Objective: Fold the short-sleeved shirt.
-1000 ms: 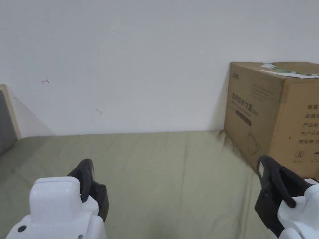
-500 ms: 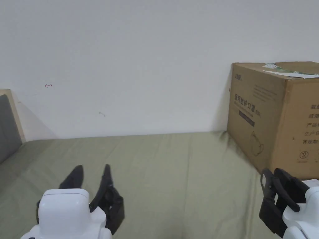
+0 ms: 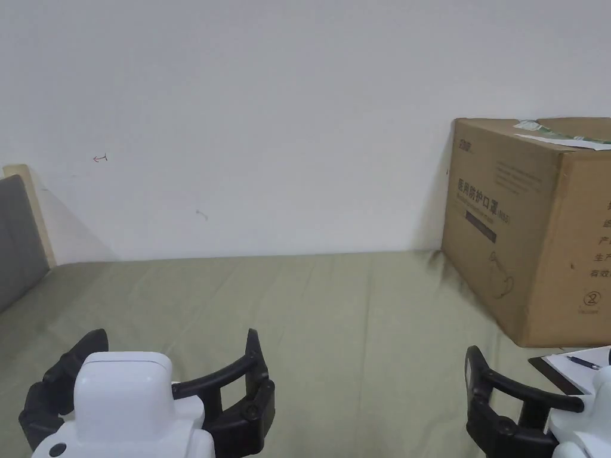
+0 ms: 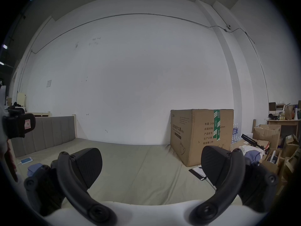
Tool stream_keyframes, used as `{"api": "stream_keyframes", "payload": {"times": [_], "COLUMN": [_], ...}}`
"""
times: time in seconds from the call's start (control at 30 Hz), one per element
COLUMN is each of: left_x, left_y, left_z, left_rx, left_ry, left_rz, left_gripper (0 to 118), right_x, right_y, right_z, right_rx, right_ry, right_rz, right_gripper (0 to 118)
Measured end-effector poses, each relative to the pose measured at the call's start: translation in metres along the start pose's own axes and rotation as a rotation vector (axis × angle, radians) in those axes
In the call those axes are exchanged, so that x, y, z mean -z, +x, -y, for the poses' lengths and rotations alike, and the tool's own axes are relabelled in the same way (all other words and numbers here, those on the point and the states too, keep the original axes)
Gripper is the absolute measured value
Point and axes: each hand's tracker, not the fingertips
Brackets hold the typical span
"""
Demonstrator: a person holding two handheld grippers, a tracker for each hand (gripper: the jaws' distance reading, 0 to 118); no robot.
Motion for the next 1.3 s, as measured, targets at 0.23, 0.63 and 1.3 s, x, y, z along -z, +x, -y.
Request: {"api": "stream_keyframes", "payload": {"times": [0.23, 0.63, 1.3], "left_x": [0.001, 0.009, 0.014], "left_y": [-0.002, 0.003, 0.021], "left_z": [-0.001, 0.004, -0.003], "left_rx": [-0.036, -0.055, -0.061], "left_ry": [-0.018, -0.083, -0.193], "left_rz": [-0.005, -0.052, -0.038], "left_gripper": [118, 118, 117], "right_x": [0.0, -0.002, 0.001], "right_y": [-0.002, -0.004, -0.013], "right_z": [0.001, 0.001, 0.005], "right_rx": [0.01, 0.011, 0.007], "right_ry": [-0.009, -0.01, -0.038], "right_rz": [-0.001, -0.025, -0.046], "right_gripper": [118, 118, 118]}}
